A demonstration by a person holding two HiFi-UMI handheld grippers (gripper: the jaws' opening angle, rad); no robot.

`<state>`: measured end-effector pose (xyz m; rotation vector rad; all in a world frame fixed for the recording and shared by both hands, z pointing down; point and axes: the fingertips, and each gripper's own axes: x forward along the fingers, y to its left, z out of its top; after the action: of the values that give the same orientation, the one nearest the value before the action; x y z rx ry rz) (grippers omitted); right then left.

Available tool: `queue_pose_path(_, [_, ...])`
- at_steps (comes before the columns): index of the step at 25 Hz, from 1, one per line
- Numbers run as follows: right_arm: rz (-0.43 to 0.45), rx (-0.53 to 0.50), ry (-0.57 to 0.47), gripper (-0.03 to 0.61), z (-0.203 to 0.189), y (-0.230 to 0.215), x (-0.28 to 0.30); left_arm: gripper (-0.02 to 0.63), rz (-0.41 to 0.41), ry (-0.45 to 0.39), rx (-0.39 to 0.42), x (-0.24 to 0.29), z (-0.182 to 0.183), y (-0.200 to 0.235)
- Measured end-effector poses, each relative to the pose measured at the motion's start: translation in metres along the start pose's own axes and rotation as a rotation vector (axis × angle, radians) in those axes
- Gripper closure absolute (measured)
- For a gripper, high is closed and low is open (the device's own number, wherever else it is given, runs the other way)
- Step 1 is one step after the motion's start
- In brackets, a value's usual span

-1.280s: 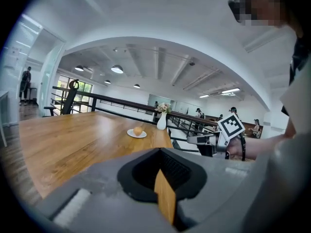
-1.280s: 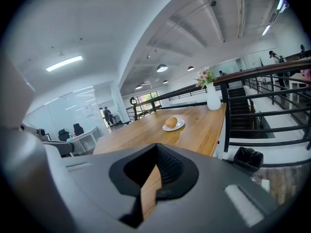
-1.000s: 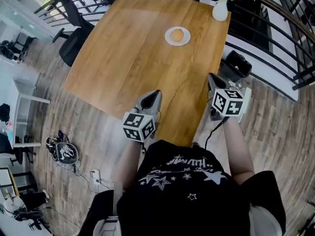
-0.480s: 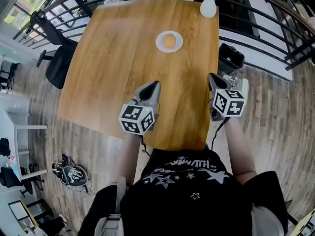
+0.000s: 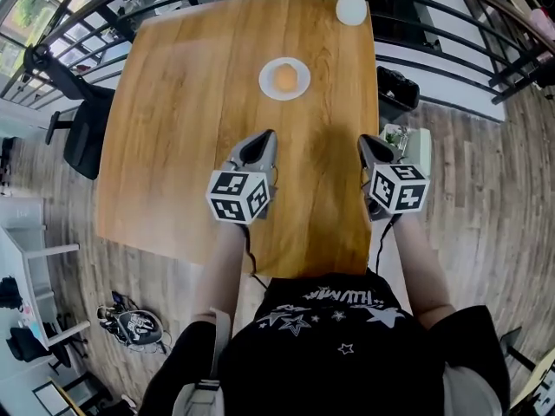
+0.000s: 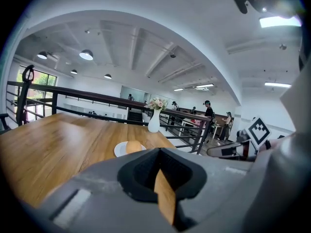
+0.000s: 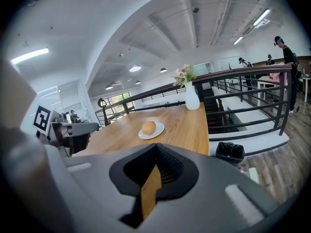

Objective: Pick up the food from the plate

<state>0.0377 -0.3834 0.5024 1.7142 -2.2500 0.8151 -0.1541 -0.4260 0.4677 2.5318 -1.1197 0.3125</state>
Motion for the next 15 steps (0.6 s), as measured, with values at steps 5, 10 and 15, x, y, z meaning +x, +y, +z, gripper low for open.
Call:
queue_pose_path(5, [0.004, -0.004, 0.016, 0.578, -0.004, 0.006, 0.019, 0.612, 0.015, 0.012, 0.012, 0.022, -0.001, 0.015])
queue_pose_path(10, [-0.004, -0.004, 0.052, 0.578, -0.013, 0.005, 0.037, 0.461, -0.014, 0.012, 0.01, 0.046, -0.003, 0.024])
queue_pose_path(15, [-0.017, -0.008, 0.068, 0.578, -0.02, 0.0, 0.046, 0.262, 0.023, 0.01, 0.01, 0.074, -0.005, 0.039])
